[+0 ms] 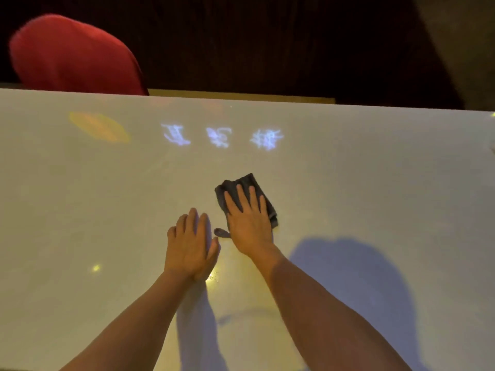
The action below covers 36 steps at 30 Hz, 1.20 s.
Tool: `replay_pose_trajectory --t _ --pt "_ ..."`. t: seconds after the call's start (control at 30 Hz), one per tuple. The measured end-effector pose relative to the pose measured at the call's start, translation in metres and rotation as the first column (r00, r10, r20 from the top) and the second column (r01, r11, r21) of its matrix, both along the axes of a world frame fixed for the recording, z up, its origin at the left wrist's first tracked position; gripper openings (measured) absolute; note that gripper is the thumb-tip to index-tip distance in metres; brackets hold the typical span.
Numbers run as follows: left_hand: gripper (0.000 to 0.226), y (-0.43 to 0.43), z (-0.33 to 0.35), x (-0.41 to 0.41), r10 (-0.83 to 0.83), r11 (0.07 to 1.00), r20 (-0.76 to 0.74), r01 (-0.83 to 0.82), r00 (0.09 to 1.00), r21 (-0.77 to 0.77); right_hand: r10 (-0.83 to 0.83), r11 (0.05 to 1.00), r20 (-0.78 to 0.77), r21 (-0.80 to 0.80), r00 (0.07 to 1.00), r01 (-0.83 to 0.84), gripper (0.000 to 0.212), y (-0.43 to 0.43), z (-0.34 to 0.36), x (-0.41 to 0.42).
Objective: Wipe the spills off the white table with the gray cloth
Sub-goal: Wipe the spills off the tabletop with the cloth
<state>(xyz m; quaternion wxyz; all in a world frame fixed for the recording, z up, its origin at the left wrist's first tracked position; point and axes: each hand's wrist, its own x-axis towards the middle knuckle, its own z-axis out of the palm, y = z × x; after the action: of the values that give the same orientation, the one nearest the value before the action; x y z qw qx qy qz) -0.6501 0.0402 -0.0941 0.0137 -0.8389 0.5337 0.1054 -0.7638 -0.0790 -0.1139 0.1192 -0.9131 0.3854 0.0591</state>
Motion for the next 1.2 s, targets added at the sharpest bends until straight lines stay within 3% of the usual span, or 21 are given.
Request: replay_pose_trajectory --t 0.1,0.17,0.23,0.3,0.4,0.43,0.5,0.57,0.6,0.67,0.8,0.97,1.1,1.2 --pt "0.068 0.015 0.001 0.017 -0.062 0.997 -0.061 0.065 0.996 0.049 -0.206 0.976 -0.022 -0.074 0.978 0.204 0.091 -0.038 0.002 -0.041" --pt "0.064 0.023 0.001 0.026 -0.067 0.997 -0.087 0.071 0.994 0.038 -0.466 0.879 0.045 -0.088 0.884 0.468 0.071 -0.066 0.002 -0.077" --pt "0.061 0.034 0.000 0.039 -0.077 0.996 -0.092 0.082 0.993 0.047 -0.613 0.783 0.098 -0.055 0.784 0.620 0.058 -0.076 0.001 -0.106" --pt "0.062 0.050 -0.001 0.057 -0.067 0.995 -0.094 0.074 0.993 0.069 -0.703 0.702 0.107 -0.055 0.703 0.711 0.055 -0.067 -0.007 -0.105" --pt "0.062 0.080 -0.004 0.093 -0.067 0.993 -0.078 0.074 0.995 0.092 -0.826 0.556 0.105 -0.012 0.554 0.831 0.057 -0.028 -0.007 -0.036" --pt "0.063 0.088 -0.005 0.104 -0.065 0.993 -0.066 0.071 0.996 0.094 -0.807 0.585 0.095 -0.005 0.583 0.811 0.061 -0.011 -0.006 -0.004" --pt "0.063 0.101 -0.007 0.125 -0.036 0.995 -0.053 0.041 0.998 0.095 -0.635 0.772 0.065 0.009 0.770 0.636 0.071 0.030 -0.002 0.065" --pt "0.067 0.110 -0.008 0.137 0.036 0.994 -0.032 -0.033 0.999 0.107 -0.295 0.955 0.003 0.006 0.955 0.295 0.084 0.079 0.000 0.128" --pt "0.069 0.113 -0.008 0.141 0.087 0.990 -0.018 -0.085 0.996 0.115 -0.125 0.992 -0.020 0.014 0.992 0.125 0.089 0.101 0.000 0.150" --pt "0.073 0.122 -0.008 0.148 0.191 0.975 0.000 -0.189 0.982 0.119 0.087 0.996 -0.025 0.039 0.996 -0.086 0.092 0.128 0.000 0.175" --pt "0.073 0.149 -0.008 0.166 0.205 0.965 0.001 -0.203 0.979 0.164 0.149 0.988 -0.061 0.044 0.987 -0.146 0.097 0.103 0.006 0.150" --pt "0.070 0.174 -0.002 0.191 0.146 0.977 -0.066 -0.133 0.987 0.170 -0.255 0.967 -0.004 -0.014 0.967 0.255 0.063 0.043 0.017 0.053" --pt "0.074 0.181 -0.005 0.226 0.111 0.984 -0.101 -0.095 0.989 0.153 -0.578 0.815 -0.077 0.004 0.812 0.580 0.056 0.024 0.014 0.012" --pt "0.082 0.179 -0.011 0.266 0.146 0.985 -0.139 -0.131 0.980 0.108 -0.735 0.671 -0.076 0.057 0.674 0.739 0.056 0.041 0.012 0.070"
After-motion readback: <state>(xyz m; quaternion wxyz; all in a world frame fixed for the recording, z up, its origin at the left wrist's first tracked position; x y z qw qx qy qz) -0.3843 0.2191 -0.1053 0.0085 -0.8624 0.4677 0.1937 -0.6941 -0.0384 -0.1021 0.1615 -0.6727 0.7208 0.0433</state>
